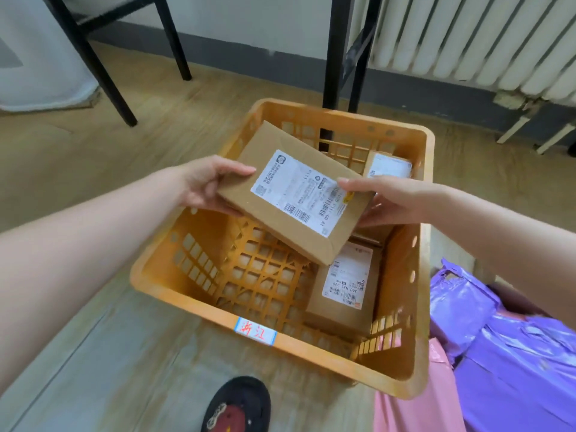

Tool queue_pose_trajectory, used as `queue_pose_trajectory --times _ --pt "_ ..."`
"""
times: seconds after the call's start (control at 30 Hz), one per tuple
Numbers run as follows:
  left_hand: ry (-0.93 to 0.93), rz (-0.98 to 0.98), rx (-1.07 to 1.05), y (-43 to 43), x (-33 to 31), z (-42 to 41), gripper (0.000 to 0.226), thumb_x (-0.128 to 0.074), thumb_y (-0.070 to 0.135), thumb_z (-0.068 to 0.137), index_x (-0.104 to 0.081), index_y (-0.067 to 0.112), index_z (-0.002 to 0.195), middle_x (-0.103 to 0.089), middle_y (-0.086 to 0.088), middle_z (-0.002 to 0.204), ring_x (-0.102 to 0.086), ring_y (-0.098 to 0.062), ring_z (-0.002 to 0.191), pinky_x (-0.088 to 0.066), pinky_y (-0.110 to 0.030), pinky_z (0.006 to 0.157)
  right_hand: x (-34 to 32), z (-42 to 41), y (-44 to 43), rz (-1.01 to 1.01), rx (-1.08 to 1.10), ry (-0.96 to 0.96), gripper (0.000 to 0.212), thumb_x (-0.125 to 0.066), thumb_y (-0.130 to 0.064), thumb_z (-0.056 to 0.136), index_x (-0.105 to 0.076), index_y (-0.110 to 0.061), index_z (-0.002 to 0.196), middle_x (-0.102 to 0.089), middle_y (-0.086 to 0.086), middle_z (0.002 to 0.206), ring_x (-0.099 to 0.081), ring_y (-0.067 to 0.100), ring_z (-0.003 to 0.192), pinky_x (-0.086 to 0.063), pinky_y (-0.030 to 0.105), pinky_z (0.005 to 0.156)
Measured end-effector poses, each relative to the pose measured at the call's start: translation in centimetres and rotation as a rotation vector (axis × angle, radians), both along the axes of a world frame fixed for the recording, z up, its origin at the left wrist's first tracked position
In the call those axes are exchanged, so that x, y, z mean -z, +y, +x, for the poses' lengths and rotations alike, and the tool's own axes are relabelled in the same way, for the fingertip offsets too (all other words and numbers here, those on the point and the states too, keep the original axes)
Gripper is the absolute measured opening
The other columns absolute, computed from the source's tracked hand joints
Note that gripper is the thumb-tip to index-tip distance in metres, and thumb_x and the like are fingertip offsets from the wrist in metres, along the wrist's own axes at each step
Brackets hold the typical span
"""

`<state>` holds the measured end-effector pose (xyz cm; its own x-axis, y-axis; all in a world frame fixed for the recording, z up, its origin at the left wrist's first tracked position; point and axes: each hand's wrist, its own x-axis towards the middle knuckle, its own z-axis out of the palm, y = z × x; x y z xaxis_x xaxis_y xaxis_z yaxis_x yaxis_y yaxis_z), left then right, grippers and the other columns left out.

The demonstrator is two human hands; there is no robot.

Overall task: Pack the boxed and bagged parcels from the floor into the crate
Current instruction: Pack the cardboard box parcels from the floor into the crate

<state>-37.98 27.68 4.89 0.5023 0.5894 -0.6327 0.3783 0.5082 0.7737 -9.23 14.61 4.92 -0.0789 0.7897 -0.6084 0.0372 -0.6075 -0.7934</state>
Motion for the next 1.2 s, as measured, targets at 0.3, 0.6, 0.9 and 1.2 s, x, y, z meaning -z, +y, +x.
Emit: queue_pose_trajectory --times 0.3,0.6,0.9,1.2 --pt "0.001 0.016 -0.057 0.5 0.8 0.7 0.072 -0.079 0.025 0.065 -0.05 0.014 0.13 -0.06 -0.013 0.125 -0.062 -0.025 0.111 -0.054 -0.046 0.088 2.9 -2.0 -1.2 -0.111 0.122 0.187 0.065 -0.079 -0.016 0.061 -0.056 -0.01 0.122 -0.065 0.01 0.121 -0.063 0.025 0.111 -0.055 0.038 0.087" --pt "0.117 0.072 -0.204 -0.6 2.5 1.5 0.078 -0.079 0.049 0.063 -0.048 0.025 0.13 -0.051 -0.004 0.128 -0.053 -0.043 0.112 -0.035 -0.068 0.098 5.0 -5.6 -3.6 -0.363 0.185 0.304 0.07 -0.081 -0.027 0.062 -0.048 -0.018 0.123 -0.053 0.019 0.125 -0.063 0.038 0.104 -0.055 0.053 0.082" --pt "0.275 0.004 -0.064 -4.7 8.7 0.9 0.054 -0.073 0.055 0.07 -0.063 0.02 0.111 -0.071 -0.007 0.105 -0.065 -0.027 0.099 -0.05 -0.046 0.091 7.1 -9.5 -6.0 -0.639 0.047 0.313 0.048 -0.064 -0.026 0.089 -0.041 -0.006 0.126 -0.05 0.026 0.128 -0.057 0.042 0.112 -0.051 0.056 0.088" --pt "0.359 -0.078 0.182 -6.4 10.7 0.2 0.034 -0.068 0.023 0.087 -0.057 0.023 0.12 -0.074 0.002 0.101 -0.07 -0.014 0.09 -0.057 -0.036 0.074 7.5 -9.8 -5.4 -0.546 0.024 0.003 0.026 -0.049 -0.005 0.095 -0.053 -0.005 0.121 -0.064 0.022 0.117 -0.066 0.034 0.104 -0.056 0.038 0.085"
